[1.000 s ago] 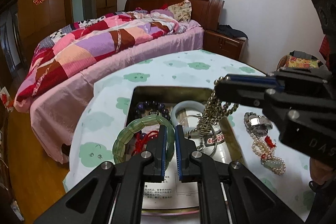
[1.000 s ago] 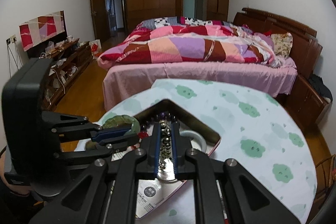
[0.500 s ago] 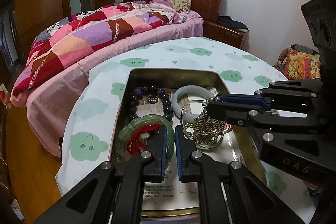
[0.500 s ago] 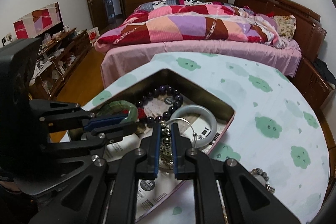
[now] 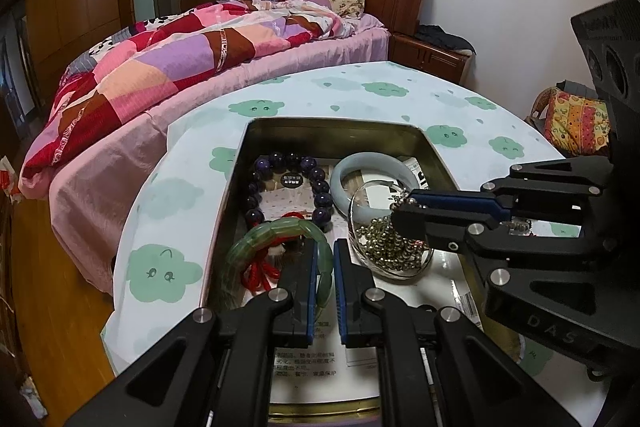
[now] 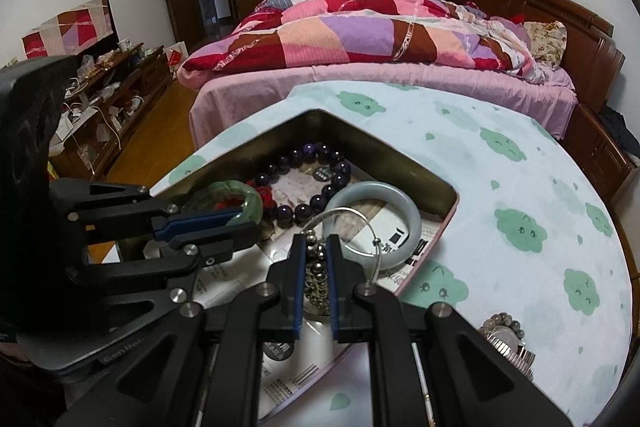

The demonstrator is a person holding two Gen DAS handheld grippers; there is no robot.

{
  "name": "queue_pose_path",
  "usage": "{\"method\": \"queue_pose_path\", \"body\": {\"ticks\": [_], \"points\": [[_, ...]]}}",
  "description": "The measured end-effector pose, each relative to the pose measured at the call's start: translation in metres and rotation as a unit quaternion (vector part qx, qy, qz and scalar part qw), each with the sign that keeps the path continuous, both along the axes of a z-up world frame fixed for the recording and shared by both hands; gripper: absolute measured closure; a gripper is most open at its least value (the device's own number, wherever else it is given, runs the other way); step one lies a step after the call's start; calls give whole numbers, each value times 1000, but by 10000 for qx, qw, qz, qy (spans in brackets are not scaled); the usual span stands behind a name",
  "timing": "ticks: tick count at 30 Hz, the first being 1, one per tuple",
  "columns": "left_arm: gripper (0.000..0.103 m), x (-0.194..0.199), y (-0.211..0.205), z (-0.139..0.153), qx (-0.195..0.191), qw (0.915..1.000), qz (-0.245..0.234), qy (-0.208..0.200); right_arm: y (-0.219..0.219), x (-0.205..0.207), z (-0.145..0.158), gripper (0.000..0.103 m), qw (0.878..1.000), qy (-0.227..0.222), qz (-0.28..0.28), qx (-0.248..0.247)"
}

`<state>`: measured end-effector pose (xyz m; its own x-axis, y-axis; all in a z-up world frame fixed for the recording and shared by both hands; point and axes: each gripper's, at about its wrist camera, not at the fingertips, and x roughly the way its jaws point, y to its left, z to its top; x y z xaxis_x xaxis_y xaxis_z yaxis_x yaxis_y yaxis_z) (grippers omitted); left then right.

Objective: Organize jewelry
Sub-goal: 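Lower the green bangle into the tin with the left tool while the right tool drops the gold chain in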

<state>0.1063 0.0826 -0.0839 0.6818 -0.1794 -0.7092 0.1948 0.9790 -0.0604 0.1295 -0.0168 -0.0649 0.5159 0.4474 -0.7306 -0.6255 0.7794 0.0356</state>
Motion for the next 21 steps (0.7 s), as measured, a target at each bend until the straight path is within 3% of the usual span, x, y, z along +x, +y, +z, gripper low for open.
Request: {"method": "queue_pose_path", "body": {"ticks": [11, 13, 16, 21], "points": [[91, 0, 1, 7, 43, 9999, 89, -78, -6, 3, -3, 87, 9999, 78, -98, 118], [73, -1, 0, 7, 105, 9998, 113, -100, -8, 2, -2, 78, 9998, 72, -130, 144], [56, -2, 4, 9, 192, 9993, 241, -196, -12, 1, 0, 62, 9996, 3, -220, 199], [53, -3, 8, 13, 160, 9991, 271, -295, -27, 3, 3, 57, 9988, -11, -361, 325]]}}
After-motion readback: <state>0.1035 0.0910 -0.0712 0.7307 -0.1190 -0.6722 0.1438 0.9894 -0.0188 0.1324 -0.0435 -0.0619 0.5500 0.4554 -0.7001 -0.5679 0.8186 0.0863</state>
